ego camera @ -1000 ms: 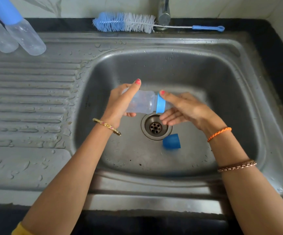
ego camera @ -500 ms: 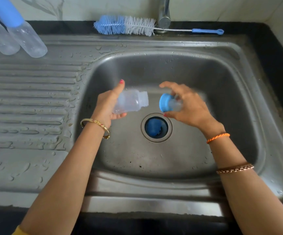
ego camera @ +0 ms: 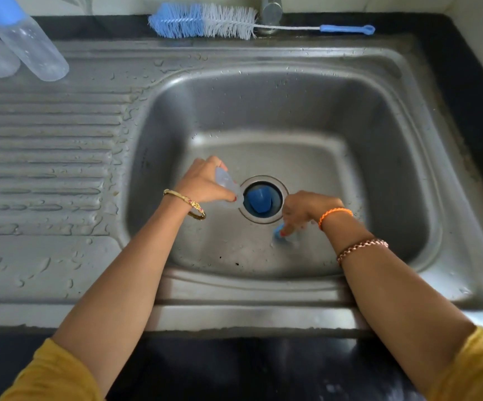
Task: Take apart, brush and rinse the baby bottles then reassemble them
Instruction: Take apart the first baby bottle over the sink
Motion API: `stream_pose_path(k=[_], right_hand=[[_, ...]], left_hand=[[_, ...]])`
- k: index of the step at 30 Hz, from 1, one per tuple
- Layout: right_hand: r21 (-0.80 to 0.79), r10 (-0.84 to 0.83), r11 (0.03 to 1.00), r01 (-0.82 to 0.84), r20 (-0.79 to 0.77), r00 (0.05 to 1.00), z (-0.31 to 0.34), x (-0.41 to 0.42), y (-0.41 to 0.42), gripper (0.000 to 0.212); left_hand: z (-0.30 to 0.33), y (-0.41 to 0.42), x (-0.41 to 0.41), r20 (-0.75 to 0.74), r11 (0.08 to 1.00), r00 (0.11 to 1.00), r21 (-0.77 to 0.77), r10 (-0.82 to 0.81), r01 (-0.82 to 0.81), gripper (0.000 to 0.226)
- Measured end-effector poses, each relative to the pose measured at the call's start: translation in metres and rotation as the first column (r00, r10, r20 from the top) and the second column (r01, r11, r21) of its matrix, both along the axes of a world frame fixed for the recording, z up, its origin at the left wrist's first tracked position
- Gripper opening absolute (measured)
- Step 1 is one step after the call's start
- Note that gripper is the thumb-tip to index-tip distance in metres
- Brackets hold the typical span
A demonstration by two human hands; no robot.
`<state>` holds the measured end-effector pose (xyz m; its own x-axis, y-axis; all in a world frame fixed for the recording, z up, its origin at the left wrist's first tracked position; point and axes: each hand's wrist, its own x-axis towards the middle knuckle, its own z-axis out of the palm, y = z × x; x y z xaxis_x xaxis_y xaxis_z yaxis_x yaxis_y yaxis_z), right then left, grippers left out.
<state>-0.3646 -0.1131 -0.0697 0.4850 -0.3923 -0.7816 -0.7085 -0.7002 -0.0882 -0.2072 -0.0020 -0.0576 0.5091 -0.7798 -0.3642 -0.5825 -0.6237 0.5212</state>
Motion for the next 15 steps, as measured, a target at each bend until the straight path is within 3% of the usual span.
stream_pose_path(k=[5, 8, 12, 15], right_hand=[[0.060, -0.013, 0.998, 0.015, -0.036, 0.999, 0.002, 0.000, 0.001, 0.048], [-0.083, 0.017, 0.997, -0.011, 0.074, 0.997, 0.009, 0.006, -0.006, 0.055], [-0.273, 0.012, 0.959, 0.079, 0.317, 0.948, 0.017, 0.008, -0.011, 0.039], [-0.280, 0.007, 0.956, 0.084, 0.310, 0.951, 0.016, 0.007, -0.011, 0.036]], left_hand=[[-0.008, 0.001, -0.002, -0.013, 0.990, 0.994, 0.092, -0.106, 0.106, 0.058], [-0.012, 0.001, -0.002, -0.012, 0.981, 0.989, 0.126, -0.150, 0.150, 0.057], [-0.014, 0.002, -0.002, -0.012, 0.948, 0.979, 0.250, -0.202, 0.199, 0.059], [-0.013, 0.004, -0.002, -0.008, 0.900, 0.968, 0.367, -0.251, 0.237, 0.062]])
